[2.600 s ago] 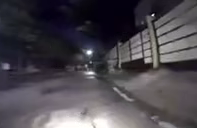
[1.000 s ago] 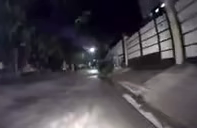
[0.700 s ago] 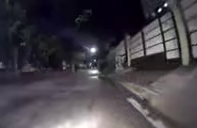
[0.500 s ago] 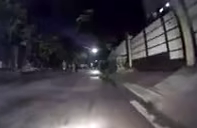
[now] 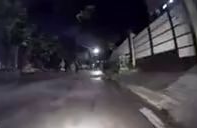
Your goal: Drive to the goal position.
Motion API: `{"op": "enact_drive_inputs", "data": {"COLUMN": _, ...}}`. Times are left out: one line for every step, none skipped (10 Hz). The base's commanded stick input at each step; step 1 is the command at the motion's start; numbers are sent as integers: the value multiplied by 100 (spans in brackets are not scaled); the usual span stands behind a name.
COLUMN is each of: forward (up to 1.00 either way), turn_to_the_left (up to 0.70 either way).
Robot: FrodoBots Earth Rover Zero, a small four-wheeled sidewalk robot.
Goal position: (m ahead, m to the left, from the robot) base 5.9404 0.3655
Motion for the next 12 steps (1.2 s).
{"op": "enact_drive_inputs", "data": {"forward": 70, "turn_to_the_left": -4}}
{"op": "enact_drive_inputs", "data": {"forward": 70, "turn_to_the_left": -17}}
{"op": "enact_drive_inputs", "data": {"forward": 70, "turn_to_the_left": -30}}
{"op": "enact_drive_inputs", "data": {"forward": 70, "turn_to_the_left": -35}}
{"op": "enact_drive_inputs", "data": {"forward": 70, "turn_to_the_left": -24}}
{"op": "enact_drive_inputs", "data": {"forward": 70, "turn_to_the_left": -15}}
{"op": "enact_drive_inputs", "data": {"forward": 70, "turn_to_the_left": -7}}
{"op": "enact_drive_inputs", "data": {"forward": 70, "turn_to_the_left": 0}}
{"op": "enact_drive_inputs", "data": {"forward": 70, "turn_to_the_left": 0}}
{"op": "enact_drive_inputs", "data": {"forward": 70, "turn_to_the_left": 0}}
{"op": "enact_drive_inputs", "data": {"forward": 70, "turn_to_the_left": 0}}
{"op": "enact_drive_inputs", "data": {"forward": 70, "turn_to_the_left": 0}}
